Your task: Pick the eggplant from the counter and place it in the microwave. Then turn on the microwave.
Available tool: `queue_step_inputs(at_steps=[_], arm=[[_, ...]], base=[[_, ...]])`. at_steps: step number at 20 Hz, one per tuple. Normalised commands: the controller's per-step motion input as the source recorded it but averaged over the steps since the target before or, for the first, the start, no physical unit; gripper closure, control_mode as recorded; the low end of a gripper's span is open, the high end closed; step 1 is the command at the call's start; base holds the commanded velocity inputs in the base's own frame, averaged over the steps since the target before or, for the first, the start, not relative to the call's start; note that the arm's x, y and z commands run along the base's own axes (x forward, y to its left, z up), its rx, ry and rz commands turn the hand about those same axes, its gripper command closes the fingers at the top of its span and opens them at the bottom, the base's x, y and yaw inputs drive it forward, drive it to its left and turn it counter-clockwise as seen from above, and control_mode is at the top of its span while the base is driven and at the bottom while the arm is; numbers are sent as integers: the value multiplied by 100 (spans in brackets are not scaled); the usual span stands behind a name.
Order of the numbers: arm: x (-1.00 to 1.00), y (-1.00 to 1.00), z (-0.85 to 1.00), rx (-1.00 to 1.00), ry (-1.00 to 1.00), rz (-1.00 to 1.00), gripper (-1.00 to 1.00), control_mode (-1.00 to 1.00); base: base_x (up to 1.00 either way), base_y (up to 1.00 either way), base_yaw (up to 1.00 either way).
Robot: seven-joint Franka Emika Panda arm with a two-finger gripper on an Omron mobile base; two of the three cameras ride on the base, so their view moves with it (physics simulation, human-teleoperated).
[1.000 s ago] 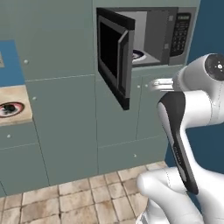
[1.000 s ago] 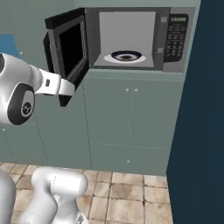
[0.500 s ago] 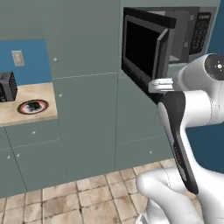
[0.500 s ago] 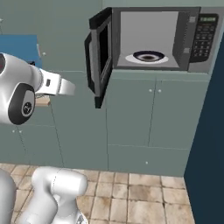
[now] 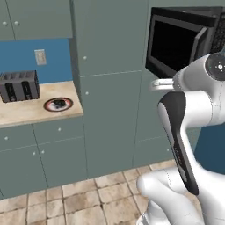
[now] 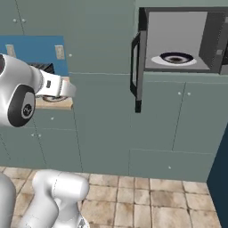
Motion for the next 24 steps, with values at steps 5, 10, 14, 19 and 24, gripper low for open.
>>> queue_step_inputs(at_steps=[5,10,14,19,24], arm=[[0,0,0,0,0,0,-100,100],[0,0,0,0,0,0,-100,100],[0,0,0,0,0,0,-100,100],[0,0,0,0,0,0,-100,100],[0,0,0,0,0,0,-100,100]], base=[[38,56,0],[50,55,0],[54,57,0],[48,62,0],[46,64,0]])
